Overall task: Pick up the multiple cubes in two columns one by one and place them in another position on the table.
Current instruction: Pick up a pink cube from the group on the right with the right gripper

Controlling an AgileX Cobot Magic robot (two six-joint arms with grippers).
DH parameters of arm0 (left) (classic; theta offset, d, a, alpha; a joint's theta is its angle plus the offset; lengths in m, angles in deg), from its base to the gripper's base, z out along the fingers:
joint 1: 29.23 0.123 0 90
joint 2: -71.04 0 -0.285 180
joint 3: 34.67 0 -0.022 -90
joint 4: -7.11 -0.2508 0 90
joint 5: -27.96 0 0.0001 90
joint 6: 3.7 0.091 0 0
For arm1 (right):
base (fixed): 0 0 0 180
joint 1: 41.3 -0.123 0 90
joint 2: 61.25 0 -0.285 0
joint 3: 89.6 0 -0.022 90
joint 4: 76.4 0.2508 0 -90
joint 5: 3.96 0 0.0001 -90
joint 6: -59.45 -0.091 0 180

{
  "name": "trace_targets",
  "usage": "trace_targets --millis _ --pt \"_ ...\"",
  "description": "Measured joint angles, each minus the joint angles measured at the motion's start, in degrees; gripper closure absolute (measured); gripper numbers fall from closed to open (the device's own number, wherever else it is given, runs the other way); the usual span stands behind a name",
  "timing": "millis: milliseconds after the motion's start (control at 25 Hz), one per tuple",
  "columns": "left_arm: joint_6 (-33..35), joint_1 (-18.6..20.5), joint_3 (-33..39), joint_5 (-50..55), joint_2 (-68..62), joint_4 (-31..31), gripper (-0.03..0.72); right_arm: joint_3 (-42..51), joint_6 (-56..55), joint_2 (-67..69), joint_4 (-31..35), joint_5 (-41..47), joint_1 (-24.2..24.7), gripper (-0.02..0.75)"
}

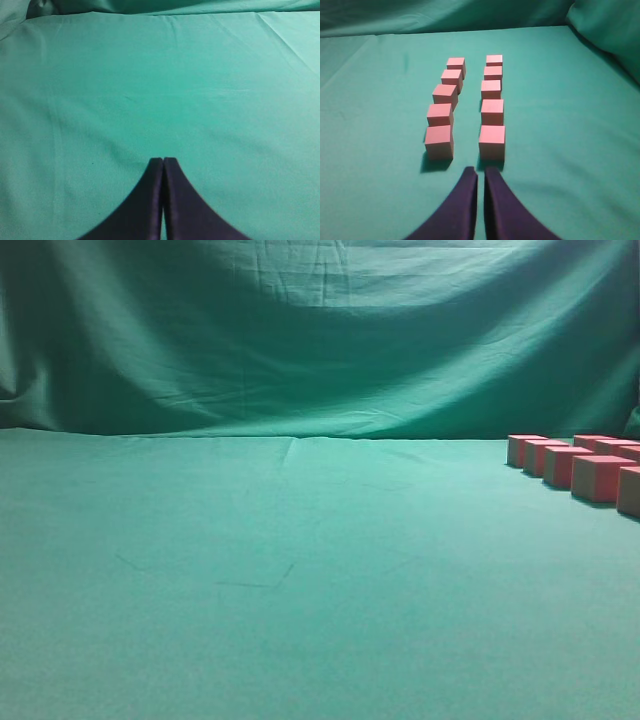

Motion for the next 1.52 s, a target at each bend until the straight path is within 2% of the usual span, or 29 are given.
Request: trace_targets --millis 1200,1320,1520 --pt "0.00 0.00 0.00 0.00 0.00 0.00 0.688 0.00 0.00 0.00 0.00 -0.59 0.00 0.738" --pt "0.00 0.00 0.00 0.00 0.00 0.00 0.688 0.13 -0.23 0.00 1.66 -6.43 0.00 0.738" --pt "0.00 0.00 0.00 0.00 0.00 0.00 0.688 0.13 -0.75 0.00 6.19 -23.76 0.00 0.738"
